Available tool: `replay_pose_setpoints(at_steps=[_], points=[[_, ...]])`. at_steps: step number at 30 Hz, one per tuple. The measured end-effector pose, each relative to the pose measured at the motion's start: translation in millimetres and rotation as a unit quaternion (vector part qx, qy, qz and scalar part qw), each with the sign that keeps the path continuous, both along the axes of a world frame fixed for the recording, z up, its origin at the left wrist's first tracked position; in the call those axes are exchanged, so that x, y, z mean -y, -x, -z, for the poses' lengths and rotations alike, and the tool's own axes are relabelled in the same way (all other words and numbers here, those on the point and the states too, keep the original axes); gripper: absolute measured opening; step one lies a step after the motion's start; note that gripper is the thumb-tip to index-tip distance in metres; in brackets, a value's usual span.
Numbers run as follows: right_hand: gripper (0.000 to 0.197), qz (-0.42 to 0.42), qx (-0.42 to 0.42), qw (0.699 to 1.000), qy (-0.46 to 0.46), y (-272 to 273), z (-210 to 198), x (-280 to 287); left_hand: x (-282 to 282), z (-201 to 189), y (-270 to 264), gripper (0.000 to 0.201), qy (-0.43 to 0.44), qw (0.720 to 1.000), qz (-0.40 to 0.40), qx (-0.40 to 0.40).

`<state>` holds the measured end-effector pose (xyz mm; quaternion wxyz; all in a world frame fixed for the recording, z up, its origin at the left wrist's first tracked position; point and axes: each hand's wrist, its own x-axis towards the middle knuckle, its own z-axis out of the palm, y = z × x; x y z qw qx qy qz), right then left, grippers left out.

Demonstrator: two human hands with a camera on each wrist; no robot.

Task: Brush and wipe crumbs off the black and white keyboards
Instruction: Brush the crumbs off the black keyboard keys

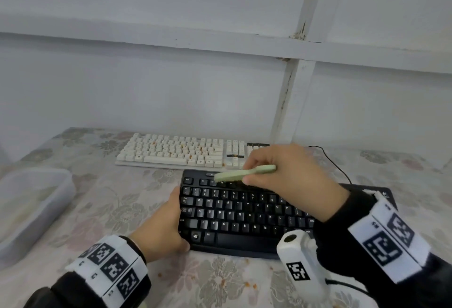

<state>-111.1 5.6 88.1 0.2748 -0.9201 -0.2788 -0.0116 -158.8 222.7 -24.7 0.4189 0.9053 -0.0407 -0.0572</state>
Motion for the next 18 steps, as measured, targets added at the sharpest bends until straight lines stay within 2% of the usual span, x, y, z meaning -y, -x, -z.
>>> replay_pose_setpoints(at_steps=[4, 6, 9, 18], points=[[0.024, 0.042, 0.021, 0.997, -0.064, 1, 18, -8, -1, 1, -1, 0.096, 0.006, 1.000, -0.003, -0.004], [0.023, 0.053, 0.011, 0.991, -0.121, 4, 25, -10, 0, 1, -1, 0.096, -0.001, 1.000, -0.004, -0.001], [0.014, 0.067, 0.004, 0.987, -0.144, 7, 35, -14, 0, 0, -1, 0.094, -0.009, 1.000, -0.004, -0.002], [0.018, 0.054, 0.018, 0.966, -0.253, 6, 32, -42, -1, 3, -1, 0.098, -0.007, 1.000, -0.005, -0.001]])
